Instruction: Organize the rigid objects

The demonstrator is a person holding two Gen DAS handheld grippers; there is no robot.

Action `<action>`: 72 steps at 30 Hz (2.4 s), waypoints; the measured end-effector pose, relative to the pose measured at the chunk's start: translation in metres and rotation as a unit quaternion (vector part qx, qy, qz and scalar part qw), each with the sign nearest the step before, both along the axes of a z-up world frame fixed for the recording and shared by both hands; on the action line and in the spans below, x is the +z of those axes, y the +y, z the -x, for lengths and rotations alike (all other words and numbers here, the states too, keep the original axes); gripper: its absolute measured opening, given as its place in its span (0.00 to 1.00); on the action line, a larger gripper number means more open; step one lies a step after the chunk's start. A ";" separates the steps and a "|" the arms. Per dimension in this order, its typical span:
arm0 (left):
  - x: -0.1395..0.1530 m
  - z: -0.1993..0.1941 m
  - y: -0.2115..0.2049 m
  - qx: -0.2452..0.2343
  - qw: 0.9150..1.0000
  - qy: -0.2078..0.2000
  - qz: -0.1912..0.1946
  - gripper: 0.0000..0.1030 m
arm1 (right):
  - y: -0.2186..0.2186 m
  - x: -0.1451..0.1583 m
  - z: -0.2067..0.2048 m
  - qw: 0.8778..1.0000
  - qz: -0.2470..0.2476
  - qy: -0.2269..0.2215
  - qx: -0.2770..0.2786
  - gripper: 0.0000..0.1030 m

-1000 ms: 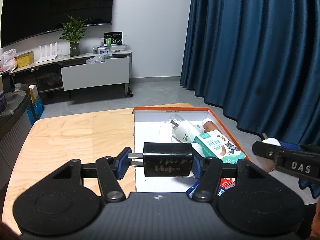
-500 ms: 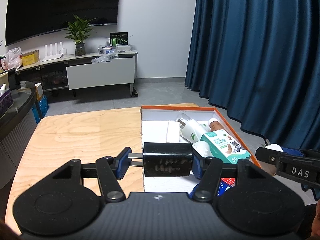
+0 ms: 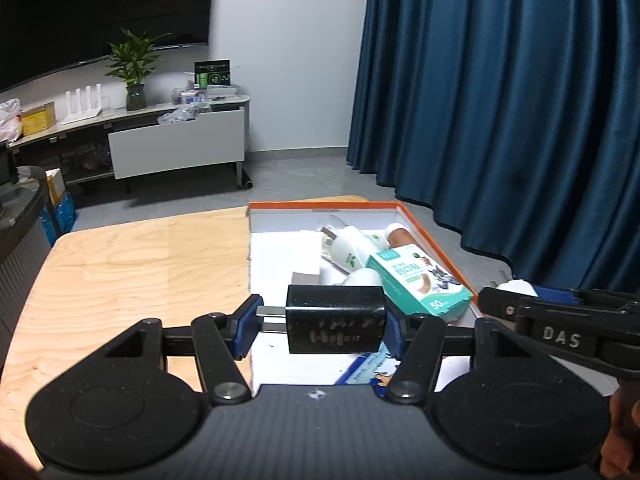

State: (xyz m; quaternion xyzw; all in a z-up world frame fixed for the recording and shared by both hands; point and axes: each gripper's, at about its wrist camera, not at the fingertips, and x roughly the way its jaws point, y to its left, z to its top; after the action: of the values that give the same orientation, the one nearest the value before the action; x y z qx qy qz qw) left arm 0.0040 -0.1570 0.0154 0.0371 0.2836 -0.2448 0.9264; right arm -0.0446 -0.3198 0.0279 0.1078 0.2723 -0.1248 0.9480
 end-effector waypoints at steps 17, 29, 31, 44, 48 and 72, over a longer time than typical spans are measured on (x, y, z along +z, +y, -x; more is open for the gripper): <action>-0.005 0.000 -0.004 -0.009 1.000 0.008 -0.003 0.59 | -0.004 -0.013 -0.007 1.000 -0.006 0.015 -0.001 0.50; -0.009 -0.003 -0.006 -0.008 1.000 0.013 -0.005 0.59 | -0.005 -0.021 -0.011 1.000 -0.009 0.025 0.002 0.50; -0.011 -0.005 -0.005 -0.008 1.000 0.015 -0.006 0.59 | -0.007 -0.024 -0.014 0.999 -0.016 0.031 0.007 0.51; -0.021 -0.015 -0.022 -0.031 0.999 0.027 -0.004 0.59 | -0.023 -0.009 0.003 1.000 -0.007 -0.001 -0.028 0.64; -0.026 -0.021 -0.038 -0.050 0.998 0.025 0.001 0.62 | -0.024 -0.004 0.008 0.999 0.003 0.000 -0.034 0.68; -0.003 0.041 0.010 0.051 0.995 0.057 -0.063 1.00 | -0.006 -0.006 0.061 0.996 -0.002 0.087 0.007 0.80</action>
State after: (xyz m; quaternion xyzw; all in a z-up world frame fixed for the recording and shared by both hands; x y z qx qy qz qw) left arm -0.0367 -0.1473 0.0124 0.0670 0.3521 -0.1803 0.9160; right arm -0.1061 -0.3254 0.0216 0.0961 0.3548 -0.1265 0.9214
